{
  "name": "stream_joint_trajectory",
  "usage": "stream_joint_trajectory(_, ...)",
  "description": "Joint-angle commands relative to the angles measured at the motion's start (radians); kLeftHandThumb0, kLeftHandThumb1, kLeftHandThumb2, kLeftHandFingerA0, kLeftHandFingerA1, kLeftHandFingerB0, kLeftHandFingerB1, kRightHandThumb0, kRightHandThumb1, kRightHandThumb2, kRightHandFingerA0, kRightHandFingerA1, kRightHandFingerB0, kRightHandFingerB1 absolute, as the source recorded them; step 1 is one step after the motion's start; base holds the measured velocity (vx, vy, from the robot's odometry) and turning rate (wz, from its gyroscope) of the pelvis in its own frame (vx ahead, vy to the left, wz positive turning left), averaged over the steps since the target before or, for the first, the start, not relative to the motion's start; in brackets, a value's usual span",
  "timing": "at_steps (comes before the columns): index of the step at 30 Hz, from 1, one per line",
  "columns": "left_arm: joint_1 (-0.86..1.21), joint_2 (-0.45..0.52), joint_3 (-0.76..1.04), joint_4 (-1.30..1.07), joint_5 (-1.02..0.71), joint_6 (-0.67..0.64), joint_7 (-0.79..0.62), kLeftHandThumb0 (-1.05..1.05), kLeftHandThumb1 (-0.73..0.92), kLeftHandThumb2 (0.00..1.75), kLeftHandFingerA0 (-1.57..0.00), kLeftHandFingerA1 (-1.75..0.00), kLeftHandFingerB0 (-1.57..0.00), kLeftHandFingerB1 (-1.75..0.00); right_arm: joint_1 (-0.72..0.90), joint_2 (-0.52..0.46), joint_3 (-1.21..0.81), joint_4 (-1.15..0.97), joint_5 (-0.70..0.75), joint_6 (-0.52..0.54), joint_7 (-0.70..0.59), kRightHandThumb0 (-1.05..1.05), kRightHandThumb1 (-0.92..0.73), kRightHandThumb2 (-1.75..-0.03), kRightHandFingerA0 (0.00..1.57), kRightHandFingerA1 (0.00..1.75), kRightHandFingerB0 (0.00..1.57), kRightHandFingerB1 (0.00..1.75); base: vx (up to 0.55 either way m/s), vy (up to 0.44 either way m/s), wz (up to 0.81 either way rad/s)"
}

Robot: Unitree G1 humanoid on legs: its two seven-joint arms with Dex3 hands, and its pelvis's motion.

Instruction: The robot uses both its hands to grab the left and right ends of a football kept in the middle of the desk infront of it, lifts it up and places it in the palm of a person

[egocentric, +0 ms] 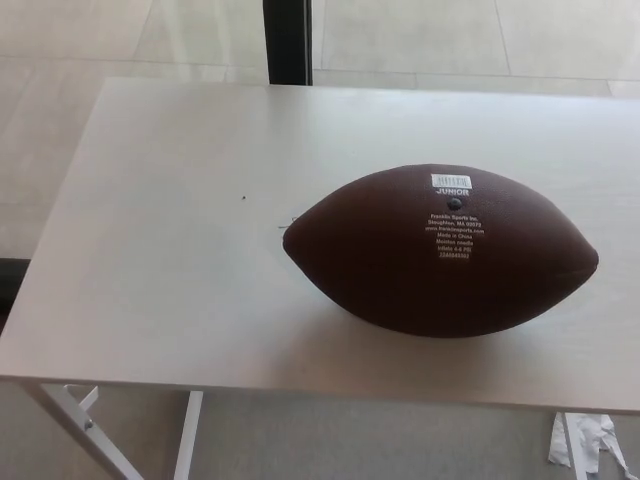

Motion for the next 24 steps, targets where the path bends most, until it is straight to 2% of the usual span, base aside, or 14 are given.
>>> stream_joint_trajectory(1, -0.02, 0.012, 0.19, -0.071, -0.238, 0.066, -0.068, -0.7, 0.39, 0.8, -0.62, -0.6, -0.45, -0.53, -0.014, -0.038, -0.17, -0.056, 0.228, -0.002, 0.1, -0.82, -0.52, -0.93, 0.54, 0.65, 0.28, 0.53, 0.0, 0.0, 0.0)
stream_joint_trajectory(4, -0.073, 0.002, 0.267, -0.138, -0.301, 0.121, -0.022, -0.82, 0.78, 0.64, -0.53, -0.46, -0.32, -0.36, -0.024, -0.044, -0.252, -0.19, 0.309, 0.129, 0.076, -0.9, -0.78, -0.64, 0.4, 0.52, 0.1, 0.46, 0.0, 0.0, 0.0)
stream_joint_trajectory(6, -0.083, -0.003, 0.276, -0.155, -0.299, 0.124, -0.012, -0.83, 0.86, 0.66, -0.45, -0.45, -0.29, -0.35, -0.038, -0.048, -0.272, -0.219, 0.323, 0.158, 0.063, -0.98, -0.67, -1.05, 0.3, 0.57, 0.05, 0.42, 0.0, 0.0, 0.0)
stream_joint_trajectory(7, -0.11, -0.005, 0.283, -0.242, -0.299, 0.148, 0.037, -0.85, 0.92, 0.69, -0.39, -0.44, -0.28, -0.34, -0.093, -0.074, -0.295, -0.246, 0.336, 0.158, 0.041, -0.99, -0.7, -0.88, 0.44, 0.54, 0.18, 0.48, 0.0, 0.0, 0.0)
stream_joint_trajectory(11, -0.215, 0.023, 0.298, -0.372, -0.298, 0.215, 0.122, -0.86, 0.92, 0.69, -0.41, -0.45, -0.3, -0.35, -0.188, -0.096, -0.319, -0.352, 0.369, 0.191, 0.029, -1.04, -0.7, -1.13, 0.49, 0.56, 0.22, 0.48, 0.0, 0.0, 0.0)
stream_joint_trajectory(12, -0.235, 0.022, 0.292, -0.429, -0.29, 0.229, 0.146, -0.88, 0.92, 0.68, -0.44, -0.47, -0.31, -0.37, -0.208, -0.1, -0.314, -0.402, 0.371, 0.22, 0.015, -1.0, -0.85, -0.65, 0.54, 0.48, 0.33, 0.43, 0.0, 0.0, 0.0)
stream_joint_trajectory(13, -0.264, 0.024, 0.291, -0.472, -0.283, 0.255, 0.17, -0.93, 0.91, 0.68, -0.45, -0.48, -0.31, -0.39, -0.23, -0.104, -0.308, -0.441, 0.37, 0.239, 0.012, -0.99, -0.85, -0.66, 0.56, 0.49, 0.33, 0.43, 0.0, 0.0, 0.0)
stream_joint_trajectory(14, -0.305, 0.032, 0.277, -0.513, -0.271, 0.27, 0.196, -1.01, 0.89, 0.66, -0.52, -0.56, -0.39, -0.5, -0.263, -0.106, -0.293, -0.5, 0.378, 0.274, -0.011, -1.05, -0.7, -1.14, 0.58, 0.58, 0.32, 0.54, 0.0, 0.0, 0.0)
stream_joint_trajectory(15, -0.365, 0.042, 0.253, -0.575, -0.248, 0.291, 0.23, -0.97, 0.65, 1.13, -0.53, -0.64, -0.42, -0.6, -0.312, -0.103, -0.271, -0.584, 0.386, 0.323, -0.045, -1.01, -0.87, -0.67, 0.71, 0.5, 0.29, 0.48, 0.0, 0.0, 0.0)
stream_joint_trajectory(16, -0.388, 0.044, 0.244, -0.603, -0.237, 0.306, 0.242, -0.97, 0.65, 1.13, -0.53, -0.64, -0.42, -0.6, -0.331, -0.101, -0.262, -0.604, 0.383, 0.329, -0.046, -1.01, -0.87, -0.67, 0.71, 0.5, 0.29, 0.48, 0.0, 0.0, 0.0)
stream_joint_trajectory(17, -0.432, 0.043, 0.235, -0.625, -0.232, 0.31, 0.262, -1.05, 0.87, 0.66, -0.63, -0.61, -0.53, -0.56, -0.35, -0.088, -0.243, -0.661, 0.386, 0.347, -0.058, -1.05, -0.72, -1.16, 0.64, 0.59, 0.25, 0.53, 0.0, 0.0, 0.0)
stream_joint_trajectory(21, -0.588, 0.004, 0.136, -0.778, -0.196, 0.402, 0.324, -1.01, 0.87, 0.67, -0.48, -0.43, -0.44, -0.37, -0.414, -0.028, -0.144, -0.812, 0.379, 0.407, -0.072, -0.97, -0.64, -1.11, 0.55, 0.56, 0.29, 0.51, 0.0, 0.0, 0.0)
stream_joint_trajectory(22, -0.622, -0.013, 0.108, -0.803, -0.191, 0.418, 0.333, -0.95, 0.88, 0.67, -0.43, -0.43, -0.36, -0.37, -0.429, -0.005, -0.121, -0.852, 0.378, 0.428, -0.095, -1.01, -0.85, -0.66, 0.6, 0.45, 0.38, 0.42, 0.0, 0.0, 0.0)
stream_joint_trajectory(24, -0.67, -0.045, 0.07, -0.833, -0.187, 0.445, 0.348, -0.94, 0.83, 0.72, -0.38, -0.44, -0.28, -0.38, -0.45, 0.032, -0.082, -0.855, 0.356, 0.388, -0.081, -0.96, -0.64, -1.08, 0.48, 0.56, 0.27, 0.48, 0.0, 0.0, 0.0)
